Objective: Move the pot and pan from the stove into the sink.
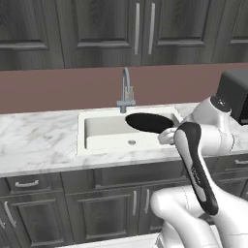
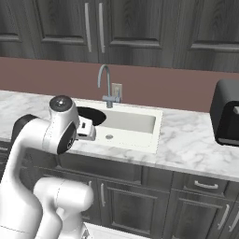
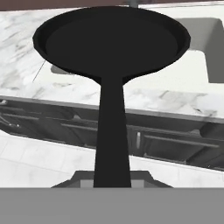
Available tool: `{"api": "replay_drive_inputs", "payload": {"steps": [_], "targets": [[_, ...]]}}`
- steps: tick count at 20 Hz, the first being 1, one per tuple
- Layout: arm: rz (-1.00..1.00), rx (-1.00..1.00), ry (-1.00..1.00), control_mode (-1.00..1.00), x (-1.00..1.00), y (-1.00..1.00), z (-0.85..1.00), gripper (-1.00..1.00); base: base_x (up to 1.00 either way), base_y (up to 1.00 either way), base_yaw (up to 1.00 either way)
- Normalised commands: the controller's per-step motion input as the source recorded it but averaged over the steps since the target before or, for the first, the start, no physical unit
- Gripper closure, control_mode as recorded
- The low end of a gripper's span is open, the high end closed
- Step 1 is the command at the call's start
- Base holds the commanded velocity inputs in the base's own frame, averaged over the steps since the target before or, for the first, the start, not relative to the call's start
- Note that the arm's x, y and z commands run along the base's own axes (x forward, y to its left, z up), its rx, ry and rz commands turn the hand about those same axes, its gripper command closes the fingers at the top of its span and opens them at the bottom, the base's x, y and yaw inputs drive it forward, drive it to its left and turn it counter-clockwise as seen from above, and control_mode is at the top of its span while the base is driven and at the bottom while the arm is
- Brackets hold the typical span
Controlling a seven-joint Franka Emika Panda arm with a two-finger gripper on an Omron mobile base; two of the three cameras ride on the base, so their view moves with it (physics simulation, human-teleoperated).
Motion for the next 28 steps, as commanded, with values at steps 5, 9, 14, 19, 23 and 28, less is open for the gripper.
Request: {"api": "replay_drive_inputs", "payload": {"steps": [5, 9, 14, 19, 23, 28], "targets": [[0.0, 0.04, 0.0, -1.0, 0.79, -0.04, -0.28, 1.0, 0.0, 0.0, 0.0], [0.0, 0.03, 0.0, -1.0, 0.82, -0.03, -0.28, 1.0, 0.0, 0.0, 0.0], [0.0, 0.0, 0.06, -1.0, 0.76, -0.02, -0.31, 1.0, 0.0, 0.0, 0.0], [0.0, 0.0, 0.1, -1.0, 0.65, -0.03, -0.21, 1.0, 0.0, 0.0, 0.0], [0.0, 0.0, 0.09, -1.0, 0.62, -0.09, -0.09, 1.0, 0.0, 0.0, 0.0], [0.08, 0.0, 0.04, -1.0, 0.46, -0.36, -0.21, 1.0, 0.0, 0.0, 0.0]]}}
